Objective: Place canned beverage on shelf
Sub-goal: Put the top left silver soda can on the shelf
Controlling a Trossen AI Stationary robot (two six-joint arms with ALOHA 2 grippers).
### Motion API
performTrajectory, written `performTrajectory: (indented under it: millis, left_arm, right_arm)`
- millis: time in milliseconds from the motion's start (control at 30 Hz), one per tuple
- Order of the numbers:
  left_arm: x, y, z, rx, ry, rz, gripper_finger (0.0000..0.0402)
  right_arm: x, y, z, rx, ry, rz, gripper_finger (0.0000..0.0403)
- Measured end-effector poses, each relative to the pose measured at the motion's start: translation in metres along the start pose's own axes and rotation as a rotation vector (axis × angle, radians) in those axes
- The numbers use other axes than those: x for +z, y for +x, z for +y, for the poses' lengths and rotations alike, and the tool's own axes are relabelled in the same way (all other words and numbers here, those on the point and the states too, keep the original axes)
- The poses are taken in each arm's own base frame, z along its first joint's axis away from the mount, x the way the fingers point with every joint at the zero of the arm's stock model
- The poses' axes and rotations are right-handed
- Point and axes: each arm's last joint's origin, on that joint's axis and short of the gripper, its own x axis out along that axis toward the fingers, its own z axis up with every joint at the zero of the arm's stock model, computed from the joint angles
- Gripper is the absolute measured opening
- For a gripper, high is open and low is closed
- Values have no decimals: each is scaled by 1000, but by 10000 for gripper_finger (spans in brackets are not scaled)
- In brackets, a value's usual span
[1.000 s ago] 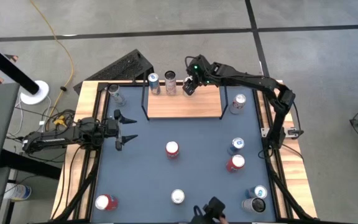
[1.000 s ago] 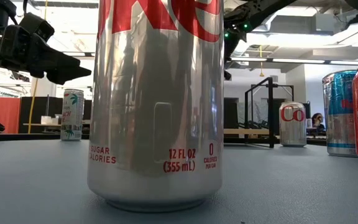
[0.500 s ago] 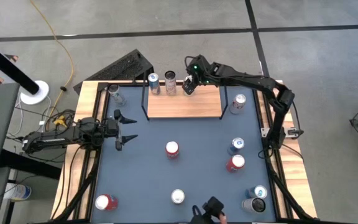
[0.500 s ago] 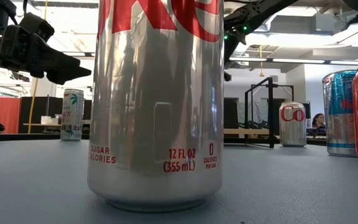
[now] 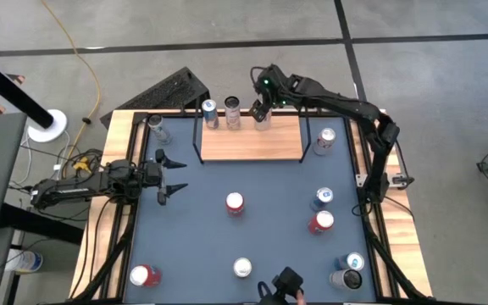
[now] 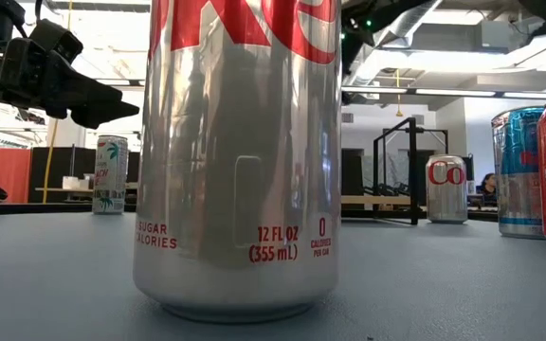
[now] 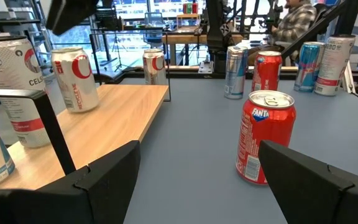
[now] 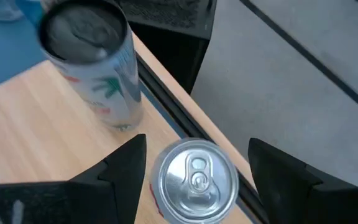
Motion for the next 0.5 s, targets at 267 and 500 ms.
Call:
performTrajectory:
  millis: [267, 500]
  left_arm:
    - [0, 0, 0, 0, 0, 0, 318]
    - [0, 0, 0, 0, 0, 0, 318]
  right_arm:
    - [11, -17, 14, 29, -24, -22, 266]
    - [4, -16, -3, -64, 57, 68, 265]
